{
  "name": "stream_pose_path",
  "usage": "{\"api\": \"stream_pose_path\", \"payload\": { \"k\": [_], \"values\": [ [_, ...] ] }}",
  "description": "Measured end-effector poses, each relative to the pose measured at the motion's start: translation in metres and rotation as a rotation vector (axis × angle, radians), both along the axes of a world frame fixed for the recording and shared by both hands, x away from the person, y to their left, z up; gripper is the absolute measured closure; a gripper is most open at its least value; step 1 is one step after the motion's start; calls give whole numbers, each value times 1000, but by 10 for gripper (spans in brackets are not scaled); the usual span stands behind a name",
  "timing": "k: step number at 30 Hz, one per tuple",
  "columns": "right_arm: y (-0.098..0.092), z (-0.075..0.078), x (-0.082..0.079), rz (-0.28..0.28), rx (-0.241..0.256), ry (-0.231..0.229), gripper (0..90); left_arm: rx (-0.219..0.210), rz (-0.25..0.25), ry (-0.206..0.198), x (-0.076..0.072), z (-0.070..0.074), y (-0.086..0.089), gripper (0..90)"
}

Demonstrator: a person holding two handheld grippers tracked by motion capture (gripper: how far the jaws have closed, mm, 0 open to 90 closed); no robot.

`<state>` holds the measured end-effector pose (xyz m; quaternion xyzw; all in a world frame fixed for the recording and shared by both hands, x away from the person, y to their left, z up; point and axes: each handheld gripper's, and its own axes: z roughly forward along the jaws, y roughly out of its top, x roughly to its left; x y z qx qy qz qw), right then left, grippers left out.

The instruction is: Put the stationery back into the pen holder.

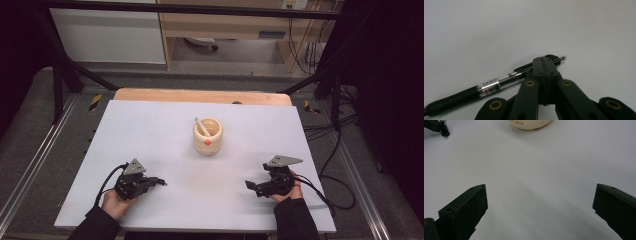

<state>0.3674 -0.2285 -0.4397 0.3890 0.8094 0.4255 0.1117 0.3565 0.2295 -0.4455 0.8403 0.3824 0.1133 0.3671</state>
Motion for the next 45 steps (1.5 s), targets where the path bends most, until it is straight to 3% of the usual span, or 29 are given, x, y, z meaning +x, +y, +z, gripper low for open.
{"api": "stream_pose_path", "payload": {
  "k": [7,13,16,20,23,28,32,36,38,45],
  "values": [
    [0,0,0,1,-3,-3,4,35,6,-12,3,2,-3,893],
    [0,-1,0,4,-5,-4,4,33,32,-36,9,16,12,892],
    [0,-1,0,4,-6,-2,4,53,30,-43,15,19,21,893],
    [0,-1,0,3,-5,0,4,88,44,-37,23,19,27,893],
    [0,-1,0,5,-6,-5,4,88,23,-19,22,19,29,893],
    [0,-1,0,5,-7,-4,4,97,-86,-12,12,22,8,893],
    [0,0,0,1,-2,-1,4,110,-129,14,9,16,-9,893],
    [0,-1,0,6,-6,-5,4,114,-111,32,13,12,-15,894],
    [0,0,0,4,-2,-3,4,96,-103,41,15,10,-15,894],
    [0,-1,0,5,-5,-2,4,77,-64,9,19,8,-20,894]
  ]
}}
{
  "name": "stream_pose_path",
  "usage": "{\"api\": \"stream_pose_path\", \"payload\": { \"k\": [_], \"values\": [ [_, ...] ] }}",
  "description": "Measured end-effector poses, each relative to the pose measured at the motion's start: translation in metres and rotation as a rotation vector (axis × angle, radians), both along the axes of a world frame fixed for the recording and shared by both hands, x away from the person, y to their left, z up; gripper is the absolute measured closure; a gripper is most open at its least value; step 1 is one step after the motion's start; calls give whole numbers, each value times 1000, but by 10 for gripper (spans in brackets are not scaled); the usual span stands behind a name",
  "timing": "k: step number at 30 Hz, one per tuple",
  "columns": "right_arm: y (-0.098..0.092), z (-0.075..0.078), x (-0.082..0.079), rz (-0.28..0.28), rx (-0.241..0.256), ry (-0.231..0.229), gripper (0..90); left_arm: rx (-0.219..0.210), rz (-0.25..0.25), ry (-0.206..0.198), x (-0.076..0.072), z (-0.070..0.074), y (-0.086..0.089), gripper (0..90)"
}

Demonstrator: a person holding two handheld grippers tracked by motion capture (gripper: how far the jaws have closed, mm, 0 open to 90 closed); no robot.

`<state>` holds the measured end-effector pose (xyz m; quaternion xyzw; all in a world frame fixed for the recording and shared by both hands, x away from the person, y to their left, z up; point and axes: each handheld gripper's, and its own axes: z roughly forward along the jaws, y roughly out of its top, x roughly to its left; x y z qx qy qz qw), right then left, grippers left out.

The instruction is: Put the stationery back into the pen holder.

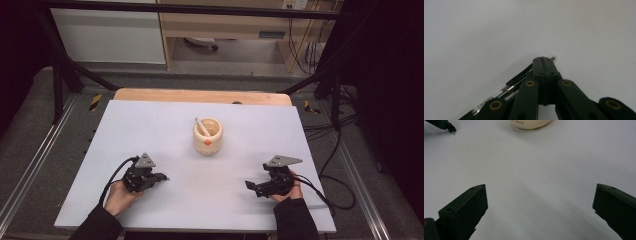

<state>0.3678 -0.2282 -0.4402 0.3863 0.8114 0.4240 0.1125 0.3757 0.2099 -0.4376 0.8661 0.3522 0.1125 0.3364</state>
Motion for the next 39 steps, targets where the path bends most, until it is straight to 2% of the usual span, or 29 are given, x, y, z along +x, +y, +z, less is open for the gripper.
{"api": "stream_pose_path", "payload": {
  "k": [7,10,15,22,28,39],
  "values": [
    [0,0,0,0,3,-3,4,13,4,-25,5,-1,-10,894],
    [0,0,0,1,1,-3,4,16,6,-24,8,-2,-14,894],
    [0,0,0,1,2,-4,4,23,30,-40,13,-3,-17,894],
    [-1,1,0,0,2,2,4,21,72,-52,23,-5,-15,894],
    [-1,1,0,1,3,-2,4,3,109,-57,31,-6,-11,894],
    [-1,1,0,-1,3,1,4,18,155,-73,42,-9,-11,894]
  ]
}}
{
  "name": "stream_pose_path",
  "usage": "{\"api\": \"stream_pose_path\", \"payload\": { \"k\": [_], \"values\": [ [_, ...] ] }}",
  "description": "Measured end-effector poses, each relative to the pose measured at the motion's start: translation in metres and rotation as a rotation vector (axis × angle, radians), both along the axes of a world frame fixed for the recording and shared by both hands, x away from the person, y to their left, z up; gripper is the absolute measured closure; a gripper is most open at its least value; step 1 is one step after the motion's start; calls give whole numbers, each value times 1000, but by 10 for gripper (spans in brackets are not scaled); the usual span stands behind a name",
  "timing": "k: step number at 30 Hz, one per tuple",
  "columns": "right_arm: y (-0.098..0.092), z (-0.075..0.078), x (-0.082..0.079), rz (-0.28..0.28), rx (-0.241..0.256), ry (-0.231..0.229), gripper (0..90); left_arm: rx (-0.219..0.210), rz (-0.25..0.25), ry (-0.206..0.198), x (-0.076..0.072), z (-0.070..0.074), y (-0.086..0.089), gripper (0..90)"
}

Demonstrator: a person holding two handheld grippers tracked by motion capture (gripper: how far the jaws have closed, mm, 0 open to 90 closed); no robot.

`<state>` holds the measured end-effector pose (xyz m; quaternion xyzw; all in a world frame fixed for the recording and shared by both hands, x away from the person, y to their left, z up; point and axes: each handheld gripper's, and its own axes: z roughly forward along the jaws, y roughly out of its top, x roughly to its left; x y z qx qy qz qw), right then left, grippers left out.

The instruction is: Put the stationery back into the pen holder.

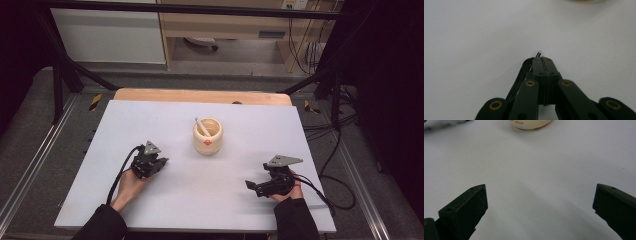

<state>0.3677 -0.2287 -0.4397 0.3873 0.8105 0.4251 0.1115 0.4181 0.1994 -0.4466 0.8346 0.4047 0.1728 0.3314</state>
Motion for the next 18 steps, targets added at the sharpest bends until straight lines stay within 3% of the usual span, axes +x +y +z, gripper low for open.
{"api": "stream_pose_path", "payload": {
  "k": [5,10,13,18],
  "values": [
    [0,0,0,3,-1,-2,4,-8,-8,11,-1,3,2,894],
    [0,0,0,1,1,-5,4,-38,-48,21,-7,18,10,888],
    [-1,0,0,-3,1,-4,4,-20,-61,21,-11,25,19,811],
    [-2,0,0,-4,3,-8,4,7,-91,30,-13,33,35,546]
  ]
}}
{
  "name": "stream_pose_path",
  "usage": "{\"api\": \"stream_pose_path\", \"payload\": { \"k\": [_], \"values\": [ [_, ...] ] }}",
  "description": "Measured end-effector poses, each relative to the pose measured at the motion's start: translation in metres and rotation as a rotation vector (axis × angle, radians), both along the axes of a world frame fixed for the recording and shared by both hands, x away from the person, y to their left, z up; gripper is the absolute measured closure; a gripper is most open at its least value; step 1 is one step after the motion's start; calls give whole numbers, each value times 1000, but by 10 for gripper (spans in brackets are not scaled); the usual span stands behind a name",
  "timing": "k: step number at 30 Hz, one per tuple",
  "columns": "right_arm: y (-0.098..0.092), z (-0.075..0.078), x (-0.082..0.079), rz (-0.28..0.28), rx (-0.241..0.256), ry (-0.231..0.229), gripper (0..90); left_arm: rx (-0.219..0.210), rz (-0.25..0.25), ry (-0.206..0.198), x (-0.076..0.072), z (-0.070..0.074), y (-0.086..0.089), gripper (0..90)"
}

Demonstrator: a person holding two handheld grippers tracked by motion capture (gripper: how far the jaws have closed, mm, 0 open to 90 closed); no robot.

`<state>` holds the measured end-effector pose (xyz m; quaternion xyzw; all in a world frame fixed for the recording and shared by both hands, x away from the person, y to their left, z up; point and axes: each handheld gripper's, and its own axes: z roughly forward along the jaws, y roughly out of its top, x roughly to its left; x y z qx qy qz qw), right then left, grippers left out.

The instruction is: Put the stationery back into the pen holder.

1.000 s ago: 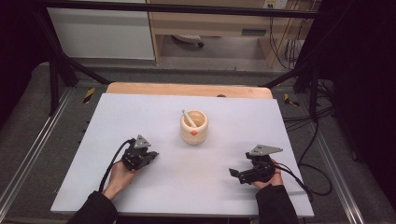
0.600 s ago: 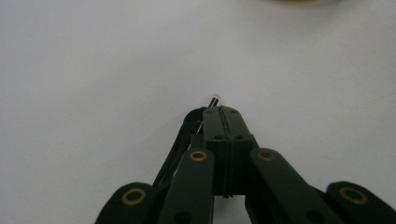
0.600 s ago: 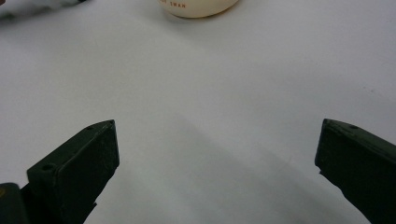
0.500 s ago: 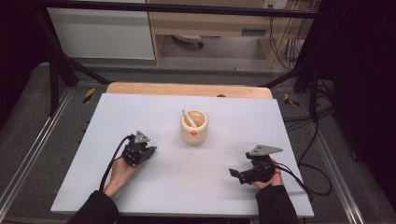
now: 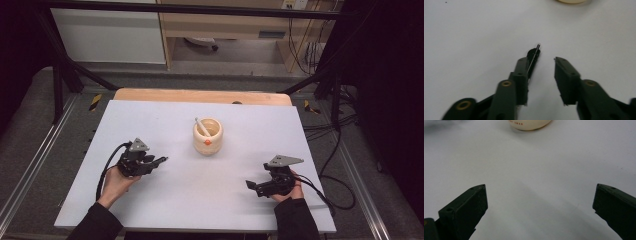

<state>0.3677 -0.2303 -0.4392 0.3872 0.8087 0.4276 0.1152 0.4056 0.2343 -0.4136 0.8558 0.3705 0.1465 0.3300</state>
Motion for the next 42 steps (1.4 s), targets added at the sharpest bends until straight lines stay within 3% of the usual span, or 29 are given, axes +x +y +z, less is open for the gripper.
{"api": "stream_pose_path", "payload": {
  "k": [5,12,20,27,32,42],
  "values": [
    [0,0,0,-1,-1,4,4,9,-30,14,-2,1,10,333],
    [0,0,0,-2,0,5,4,35,-38,38,-3,1,26,228],
    [1,-1,0,-2,-1,14,4,63,-16,78,-3,-7,46,204],
    [1,-1,0,0,-1,14,4,104,-4,109,0,-15,52,379],
    [1,-2,0,4,-6,11,4,121,-23,115,1,-17,53,500],
    [1,-2,0,4,-8,17,4,104,-53,119,4,-17,53,667]
  ]
}}
